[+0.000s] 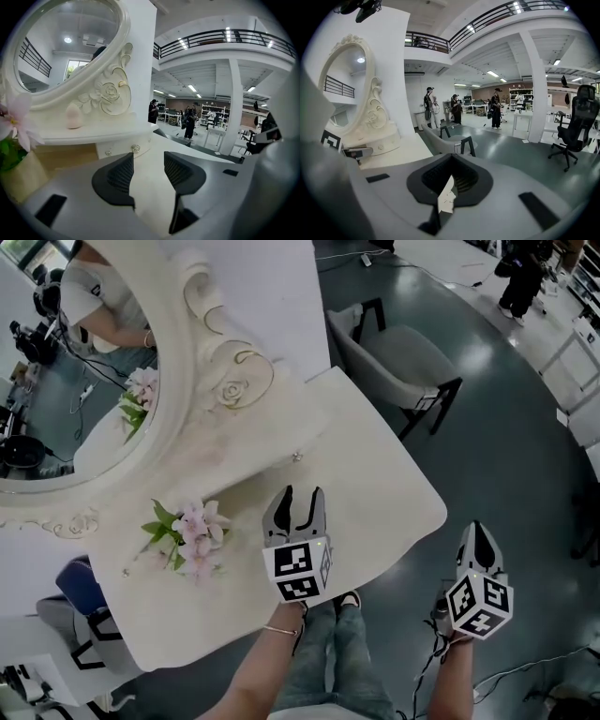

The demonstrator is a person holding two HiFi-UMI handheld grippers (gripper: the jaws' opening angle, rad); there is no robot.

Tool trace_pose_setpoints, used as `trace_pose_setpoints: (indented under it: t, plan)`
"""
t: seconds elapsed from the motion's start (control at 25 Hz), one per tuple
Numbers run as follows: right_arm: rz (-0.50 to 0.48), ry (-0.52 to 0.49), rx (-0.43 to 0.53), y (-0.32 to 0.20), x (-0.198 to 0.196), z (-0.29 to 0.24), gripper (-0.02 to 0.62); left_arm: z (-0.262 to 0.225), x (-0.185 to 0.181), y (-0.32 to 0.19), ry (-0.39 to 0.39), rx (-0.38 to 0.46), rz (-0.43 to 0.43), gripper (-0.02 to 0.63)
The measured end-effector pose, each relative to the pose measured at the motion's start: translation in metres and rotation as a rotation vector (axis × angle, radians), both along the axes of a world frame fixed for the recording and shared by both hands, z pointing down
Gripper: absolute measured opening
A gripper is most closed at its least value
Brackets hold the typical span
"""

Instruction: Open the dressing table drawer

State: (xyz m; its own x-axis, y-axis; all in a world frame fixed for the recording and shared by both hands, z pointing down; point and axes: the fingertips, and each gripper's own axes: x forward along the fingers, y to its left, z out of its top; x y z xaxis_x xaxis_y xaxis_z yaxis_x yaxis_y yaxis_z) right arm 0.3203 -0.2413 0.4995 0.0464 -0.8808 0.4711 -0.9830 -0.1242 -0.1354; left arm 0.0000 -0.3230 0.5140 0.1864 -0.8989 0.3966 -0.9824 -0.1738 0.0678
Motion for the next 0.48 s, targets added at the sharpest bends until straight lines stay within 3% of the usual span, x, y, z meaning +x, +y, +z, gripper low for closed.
trace_pose_setpoints:
  t: [0.48]
  plan:
    - [-0.017, -0.019, -0.012, -0.023, -0.002, 0.016, 0.006, 0.016, -0.005, -0.024, -0.039, -0.008, -0.056, 0.201]
